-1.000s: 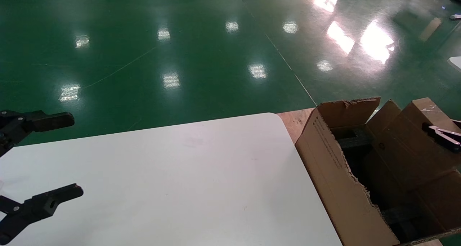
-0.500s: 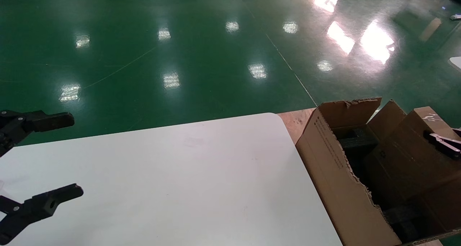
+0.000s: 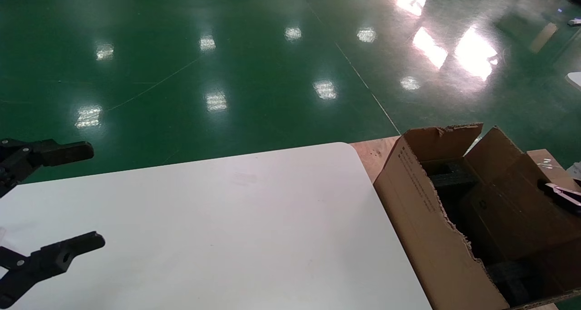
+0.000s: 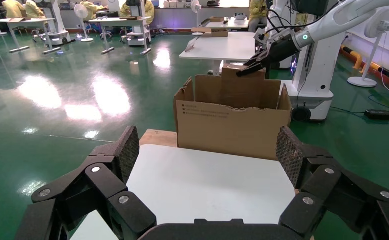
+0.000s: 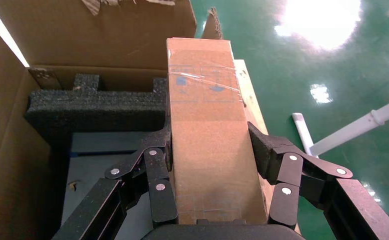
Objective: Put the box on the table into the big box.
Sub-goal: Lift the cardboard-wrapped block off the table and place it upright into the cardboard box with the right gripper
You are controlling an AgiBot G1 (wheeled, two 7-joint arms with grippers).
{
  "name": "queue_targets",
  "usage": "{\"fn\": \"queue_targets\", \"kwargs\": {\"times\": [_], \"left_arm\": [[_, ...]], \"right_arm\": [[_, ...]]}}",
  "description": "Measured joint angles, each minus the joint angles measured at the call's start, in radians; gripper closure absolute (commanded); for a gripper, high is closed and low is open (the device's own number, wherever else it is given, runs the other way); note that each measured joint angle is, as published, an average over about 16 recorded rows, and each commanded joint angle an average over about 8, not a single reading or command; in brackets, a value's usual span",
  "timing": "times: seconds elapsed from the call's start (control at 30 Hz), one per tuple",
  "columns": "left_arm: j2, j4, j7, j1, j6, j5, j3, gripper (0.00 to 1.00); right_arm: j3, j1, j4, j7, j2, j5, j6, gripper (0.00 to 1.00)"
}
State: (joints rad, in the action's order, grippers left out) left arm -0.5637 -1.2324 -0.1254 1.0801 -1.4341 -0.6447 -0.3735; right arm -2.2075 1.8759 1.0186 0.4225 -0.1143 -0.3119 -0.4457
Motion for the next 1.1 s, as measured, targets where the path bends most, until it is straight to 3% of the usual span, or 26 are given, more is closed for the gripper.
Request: {"fn": "queue_targets", "kwargs": {"times": [0.6,1.1], "left_arm": [[0.0,0.0,0.0,0.0,0.0,0.0,0.0,0.0],[0.0,0.0,0.0,0.0,0.0,0.0,0.0,0.0]], "right_arm": [[-0.123,-0.007,-0.082,0.083,0.082,-0.165,-0.027,1.0],[-0.192,-0.088,-0.142,0.152,0.156,-0.343,-0.063,1.0]]}}
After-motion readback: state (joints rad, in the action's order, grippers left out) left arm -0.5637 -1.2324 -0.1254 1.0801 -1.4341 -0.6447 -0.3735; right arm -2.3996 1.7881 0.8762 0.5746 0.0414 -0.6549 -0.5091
